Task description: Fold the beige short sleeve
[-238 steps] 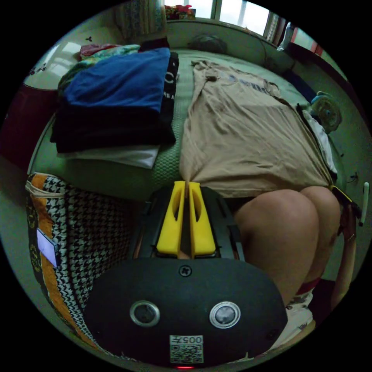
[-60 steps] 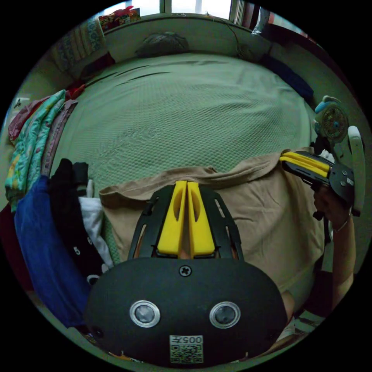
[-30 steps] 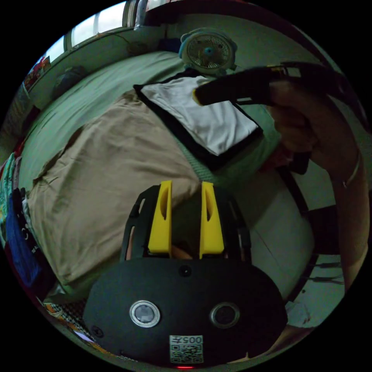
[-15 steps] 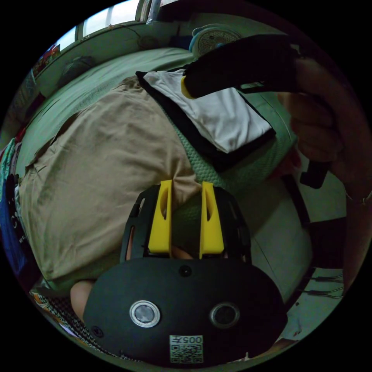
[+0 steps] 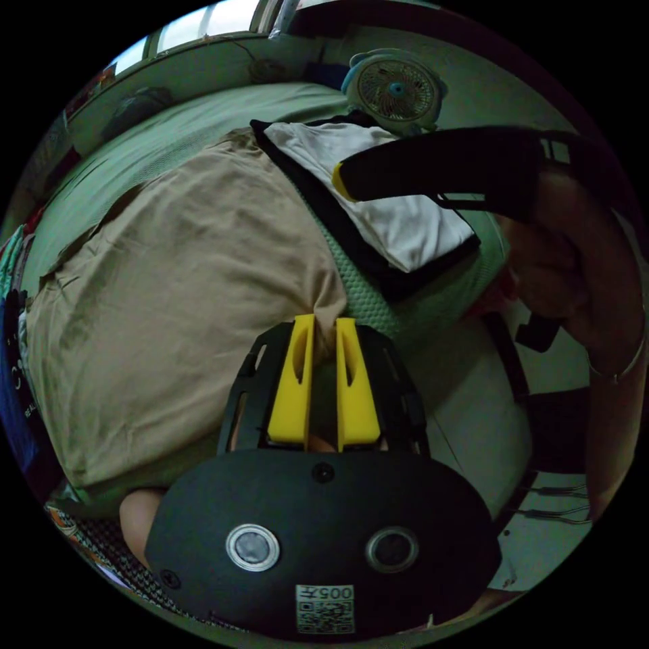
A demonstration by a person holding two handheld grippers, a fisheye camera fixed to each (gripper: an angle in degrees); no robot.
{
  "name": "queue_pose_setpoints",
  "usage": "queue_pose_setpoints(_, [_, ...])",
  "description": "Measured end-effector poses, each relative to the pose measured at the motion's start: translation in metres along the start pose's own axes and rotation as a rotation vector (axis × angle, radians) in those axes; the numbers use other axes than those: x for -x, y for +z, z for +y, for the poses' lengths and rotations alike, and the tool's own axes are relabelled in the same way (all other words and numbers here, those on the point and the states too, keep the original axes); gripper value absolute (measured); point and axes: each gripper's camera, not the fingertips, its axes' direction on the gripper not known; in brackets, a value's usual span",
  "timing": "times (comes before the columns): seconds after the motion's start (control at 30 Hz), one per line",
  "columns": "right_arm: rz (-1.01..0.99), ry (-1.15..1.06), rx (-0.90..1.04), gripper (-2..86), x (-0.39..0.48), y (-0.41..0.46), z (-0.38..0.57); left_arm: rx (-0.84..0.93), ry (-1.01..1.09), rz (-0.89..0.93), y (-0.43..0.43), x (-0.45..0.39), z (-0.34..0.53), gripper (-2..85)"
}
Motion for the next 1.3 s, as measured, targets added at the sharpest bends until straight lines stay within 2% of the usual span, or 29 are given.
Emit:
queue_pose_setpoints(0.33, [0.016, 0.082, 0.059, 9.4, -0.017, 0.018, -0.044, -0.142, -0.036, -0.013, -0.079, 0.032, 0.05, 4.9])
queue_pose_setpoints(0.5, [-0.175, 0.188, 0.138, 10.7, -0.028, 0.052, -0.092, -0.178, -0.022, -0.039, -0.109, 0.05, 0.075, 4.8])
queue_pose_setpoints(0.63, [-0.209, 0.259, 0.155, 10.4, -0.033, 0.075, -0.115, -0.175, -0.026, -0.009, -0.123, 0.071, 0.095, 4.8])
queue_pose_setpoints(0.93, [-0.147, 0.252, 0.128, 10.6, 0.0, 0.098, -0.144, -0.149, 0.031, -0.065, -0.139, 0.112, 0.138, 4.9])
queue_pose_setpoints(1.3, [-0.007, 0.149, 0.082, 5.3, 0.061, 0.088, -0.169, -0.127, 0.016, -0.066, -0.149, 0.172, 0.188, 4.8])
